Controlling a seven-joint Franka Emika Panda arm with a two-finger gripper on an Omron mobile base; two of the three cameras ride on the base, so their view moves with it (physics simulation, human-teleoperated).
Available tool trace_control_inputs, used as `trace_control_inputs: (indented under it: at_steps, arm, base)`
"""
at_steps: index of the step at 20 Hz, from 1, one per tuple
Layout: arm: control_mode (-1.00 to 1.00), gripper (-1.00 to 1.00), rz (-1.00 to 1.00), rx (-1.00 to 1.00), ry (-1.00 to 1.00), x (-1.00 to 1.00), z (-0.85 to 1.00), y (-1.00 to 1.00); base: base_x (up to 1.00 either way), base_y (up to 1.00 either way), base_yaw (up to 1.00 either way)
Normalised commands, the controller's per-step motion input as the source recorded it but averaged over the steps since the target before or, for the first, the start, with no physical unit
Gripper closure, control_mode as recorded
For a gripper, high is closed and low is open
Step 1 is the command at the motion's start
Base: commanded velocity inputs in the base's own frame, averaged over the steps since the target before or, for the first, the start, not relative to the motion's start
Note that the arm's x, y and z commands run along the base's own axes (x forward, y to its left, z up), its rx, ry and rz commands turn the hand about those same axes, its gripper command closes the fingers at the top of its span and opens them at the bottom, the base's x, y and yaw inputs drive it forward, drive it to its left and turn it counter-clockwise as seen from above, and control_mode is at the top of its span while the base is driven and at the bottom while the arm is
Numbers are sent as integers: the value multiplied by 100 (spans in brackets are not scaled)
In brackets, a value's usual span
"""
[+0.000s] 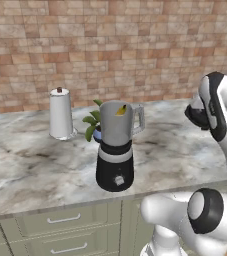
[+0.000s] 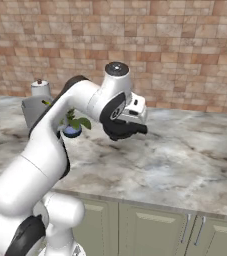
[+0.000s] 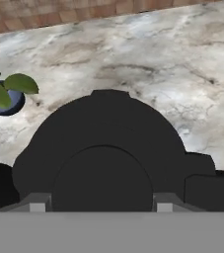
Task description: Open the blender lid, put the banana in the blender, close the lid, and start the blender.
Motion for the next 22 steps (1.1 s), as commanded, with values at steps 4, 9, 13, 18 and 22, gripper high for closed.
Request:
trace_control_inputs:
  at_steps: [4, 9, 13, 18, 22]
  arm:
    - [-100, 100, 0, 0, -2, -29, 89, 33]
    - [-100, 100, 0, 0, 0, -13, 55, 49]
    - [-100, 100, 0, 0, 1, 0, 7, 73]
    - [-100, 100, 0, 0, 6, -1, 15, 76]
    - [-100, 100, 0, 0, 2, -1, 57, 55]
  base:
    - [0, 0, 0]
    - [0, 0, 0]
    - [0, 0, 0]
    - [0, 0, 0]
    - [0, 0, 0]
